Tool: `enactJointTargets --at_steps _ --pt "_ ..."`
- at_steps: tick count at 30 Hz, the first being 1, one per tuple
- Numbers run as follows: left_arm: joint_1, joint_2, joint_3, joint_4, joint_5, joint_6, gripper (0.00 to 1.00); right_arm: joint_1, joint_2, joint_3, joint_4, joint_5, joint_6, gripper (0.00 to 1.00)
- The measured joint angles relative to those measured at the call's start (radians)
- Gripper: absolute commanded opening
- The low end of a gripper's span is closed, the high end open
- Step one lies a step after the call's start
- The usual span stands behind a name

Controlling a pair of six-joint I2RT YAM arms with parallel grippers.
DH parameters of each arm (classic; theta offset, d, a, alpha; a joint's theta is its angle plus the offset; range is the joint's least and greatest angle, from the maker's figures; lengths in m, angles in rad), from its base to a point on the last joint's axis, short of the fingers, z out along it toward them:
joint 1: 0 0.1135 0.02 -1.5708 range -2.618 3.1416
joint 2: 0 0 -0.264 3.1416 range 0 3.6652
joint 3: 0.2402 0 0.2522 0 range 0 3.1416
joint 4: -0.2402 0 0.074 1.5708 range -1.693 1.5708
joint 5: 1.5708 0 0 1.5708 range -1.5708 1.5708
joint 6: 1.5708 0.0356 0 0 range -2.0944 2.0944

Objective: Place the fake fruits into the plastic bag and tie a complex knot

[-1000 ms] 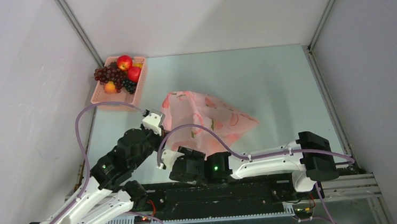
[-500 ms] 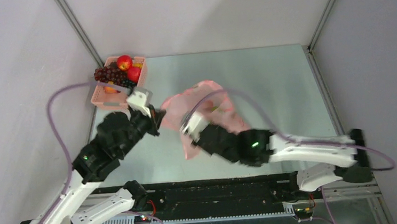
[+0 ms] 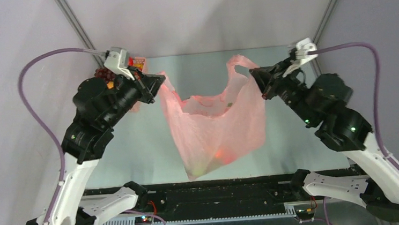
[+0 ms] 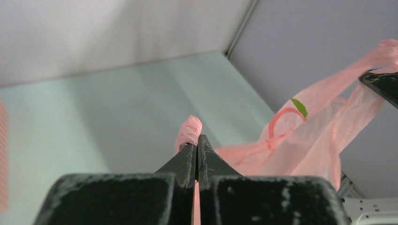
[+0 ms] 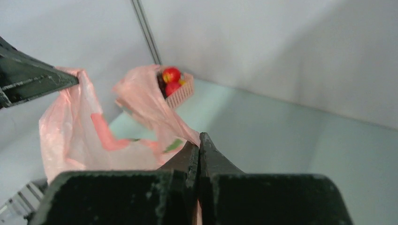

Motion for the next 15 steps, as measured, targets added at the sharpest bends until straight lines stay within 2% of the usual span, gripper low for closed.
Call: enactJointTargets --at_steps 7,10,13,15 --pt "0.084 -0.01 -0.22 0.034 0.159 -0.063 0.0 -0.042 0.031 -0.221 -0.016 -0.074 0.082 0.0" --pt "0.097 -0.001 -0.27 0.036 0.238 -0.069 0.0 -0.045 0.034 -0.288 -0.037 -0.091 0.116 0.0" --pt "0.097 0.005 -0.279 0.049 0.305 -0.084 0.07 -0.046 0.03 -0.309 -0.045 -0.105 0.145 0.0" --pt "0.097 -0.002 -0.279 0.067 0.332 -0.092 0.19 -0.045 0.019 -0.309 -0.044 -0.11 0.161 0.0"
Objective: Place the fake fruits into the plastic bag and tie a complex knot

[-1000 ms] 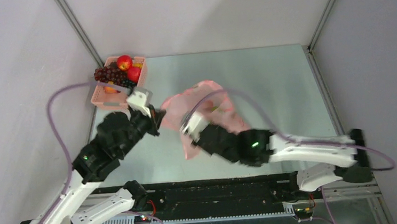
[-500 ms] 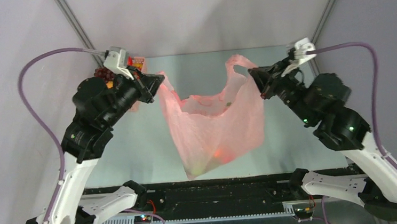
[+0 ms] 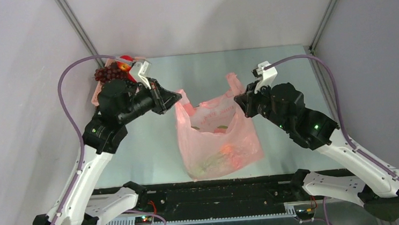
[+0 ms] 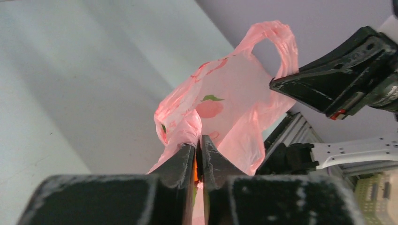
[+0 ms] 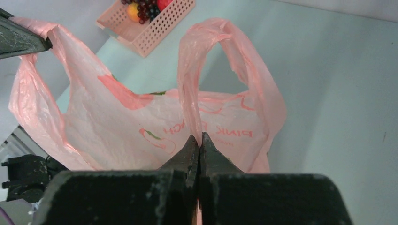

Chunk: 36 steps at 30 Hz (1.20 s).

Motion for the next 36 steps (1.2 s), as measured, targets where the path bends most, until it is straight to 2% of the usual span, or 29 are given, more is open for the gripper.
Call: enactJointTargets --at_steps 3,5,11,19,20,22,23,24,25,26,27,28,29,30,32,33,36 --pt "0.0 -0.026 -0.001 0.027 0.023 -0.011 0.39 0.0 -0.022 0.0 0.004 -0.003 0.011 0.0" --pt "0.0 -0.05 -0.007 0.045 0.036 -0.021 0.47 0.0 -0.033 0.0 0.004 -0.003 0.016 0.0" --pt "0.0 -0.118 -0.083 0.09 0.079 -0.045 0.55 0.0 -0.043 0.0 0.004 -0.003 0.027 0.0" --pt "0.0 -0.134 -0.182 0.101 0.101 -0.068 0.51 -0.002 -0.051 0.0 0.004 -0.003 0.027 0.0" --pt "0.0 -0.134 -0.192 0.108 0.105 -0.074 0.49 -0.002 -0.053 0.0 0.004 -0.003 0.027 0.0" --pt "0.0 -0.133 -0.205 0.127 0.111 -0.084 0.37 -0.003 -0.055 0.0 0.003 -0.003 0.027 0.0" --pt "0.0 -0.132 -0.208 0.135 0.115 -0.092 0.26 -0.004 -0.057 0.0 0.003 -0.003 0.027 0.0" --pt "0.0 -0.132 -0.213 0.151 0.124 -0.099 0.16 -0.005 -0.06 0.0 0.002 -0.003 0.027 0.05" --pt "0.0 -0.132 -0.219 0.17 0.133 -0.103 0.12 -0.005 -0.064 0.0 -0.002 -0.003 0.028 0.1" --pt "0.0 -0.132 -0.224 0.189 0.143 -0.105 0.04 -0.005 -0.068 0.0 -0.005 -0.003 0.03 0.23" --pt "0.0 -0.132 -0.23 0.212 0.156 -0.102 0.02 -0.005 -0.075 0.0 -0.008 -0.003 0.031 0.31" --pt "0.0 -0.134 -0.233 0.223 0.164 -0.099 0.0 -0.005 -0.085 0.0 -0.013 -0.003 0.034 0.47" --pt "0.0 -0.135 -0.237 0.239 0.177 -0.09 0.0 -0.005 -0.097 0.0 -0.023 -0.005 0.035 0.54" --pt "0.0 -0.138 -0.238 0.249 0.187 -0.076 0.0 -0.005 -0.11 0.0 -0.035 -0.006 0.033 0.67" --pt "0.0 -0.151 -0.243 0.269 0.215 -0.045 0.0 -0.005 -0.135 0.005 -0.063 -0.009 0.026 0.82" --pt "0.0 -0.16 -0.246 0.277 0.232 -0.027 0.0 -0.005 -0.148 0.013 -0.079 -0.013 0.013 0.88" --pt "0.0 -0.193 -0.25 0.303 0.297 0.034 0.0 -0.005 -0.176 0.055 -0.119 -0.032 -0.023 0.94"
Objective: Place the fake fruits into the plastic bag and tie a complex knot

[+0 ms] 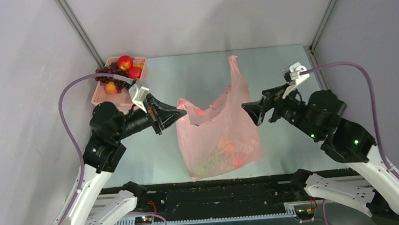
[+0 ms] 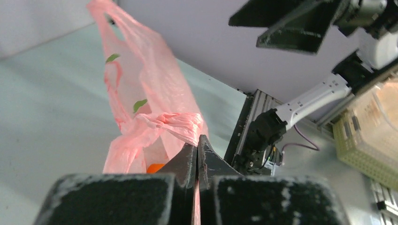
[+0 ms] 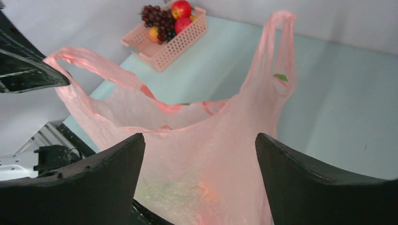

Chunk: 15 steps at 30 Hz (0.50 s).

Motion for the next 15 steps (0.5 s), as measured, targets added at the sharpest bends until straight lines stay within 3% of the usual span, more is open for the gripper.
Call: enactJointTargets --at_steps 8,15 --pt "0.0 -0.057 -0.039 0.031 0.151 0.116 0.0 0.015 0.016 0.159 0.004 -0.221 -0.129 0.95" --pt "-0.001 -0.08 -0.114 0.073 0.206 0.142 0.0 0.099 0.203 0.222 0.104 -0.353 -0.154 0.89"
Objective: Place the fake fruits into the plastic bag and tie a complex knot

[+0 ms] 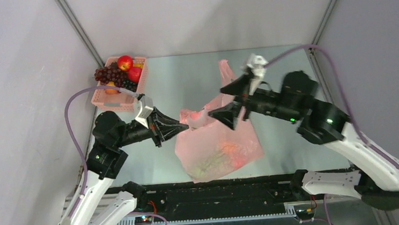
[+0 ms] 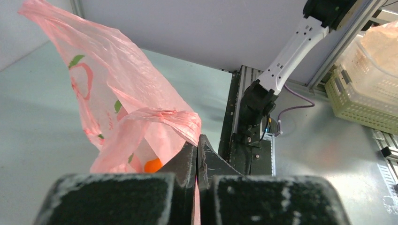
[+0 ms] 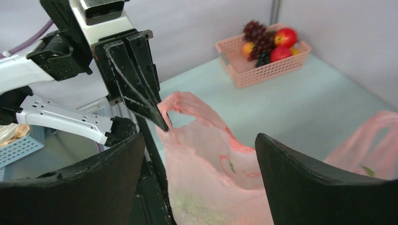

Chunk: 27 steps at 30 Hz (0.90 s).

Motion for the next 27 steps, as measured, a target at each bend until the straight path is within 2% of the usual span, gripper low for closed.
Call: enactJointTargets --at_steps 5,10,27 --pt "-0.001 -0.009 -0.045 0.006 0.002 0.012 0.0 0.028 0.183 0.025 0.041 -0.038 0.067 0.84" --pt "-0.003 -0.01 -0.07 0.007 0.002 0.017 0.0 0.036 0.283 0.043 0.041 -0.081 0.122 0.79" --pt "-0.019 -0.013 -0.077 0.021 0.025 0.019 0.0 0.011 0.369 0.079 0.063 -0.292 0.127 0.67"
